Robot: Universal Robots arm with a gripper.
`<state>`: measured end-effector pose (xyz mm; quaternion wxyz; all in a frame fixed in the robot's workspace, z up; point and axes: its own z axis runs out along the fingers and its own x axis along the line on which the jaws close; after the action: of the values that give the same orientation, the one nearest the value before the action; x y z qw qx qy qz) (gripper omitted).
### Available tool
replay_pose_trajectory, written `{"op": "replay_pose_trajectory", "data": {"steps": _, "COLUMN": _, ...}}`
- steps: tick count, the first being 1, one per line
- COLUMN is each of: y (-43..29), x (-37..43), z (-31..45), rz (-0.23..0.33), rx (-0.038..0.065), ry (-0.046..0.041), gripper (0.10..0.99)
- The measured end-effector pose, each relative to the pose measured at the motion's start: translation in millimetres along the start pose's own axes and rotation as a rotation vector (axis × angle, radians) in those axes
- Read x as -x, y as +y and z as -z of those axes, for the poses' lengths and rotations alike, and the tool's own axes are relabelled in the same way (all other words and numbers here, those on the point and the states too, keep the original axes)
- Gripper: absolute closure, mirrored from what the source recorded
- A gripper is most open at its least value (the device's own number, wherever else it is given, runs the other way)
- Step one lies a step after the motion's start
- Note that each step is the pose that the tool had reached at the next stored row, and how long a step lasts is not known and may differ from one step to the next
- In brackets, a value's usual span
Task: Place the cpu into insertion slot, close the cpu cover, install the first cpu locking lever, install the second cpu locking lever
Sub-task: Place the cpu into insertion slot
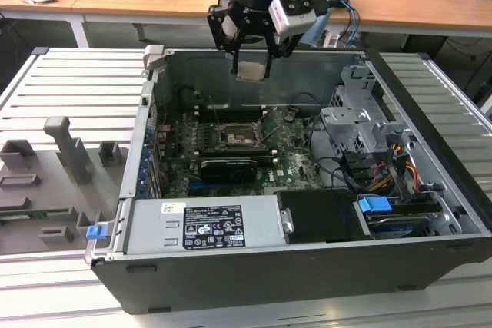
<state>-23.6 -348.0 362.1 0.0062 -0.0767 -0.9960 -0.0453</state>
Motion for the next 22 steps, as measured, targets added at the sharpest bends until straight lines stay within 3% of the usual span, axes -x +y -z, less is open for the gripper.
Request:
{"op": "replay_pose_trajectory", "data": {"steps": 8, "y": 0.0, "x": 0.0, "z": -0.1, "rz": -0.068, "rx": 0.001, "ry": -0.0060, "gripper": 0.545}}
{"op": "replay_pose_trajectory", "data": {"steps": 22, "y": -0.2, "x": 0.0, "z": -1.9, "rz": -0.091, "rx": 0.002, "ry": -0.0081, "gripper": 0.545}}
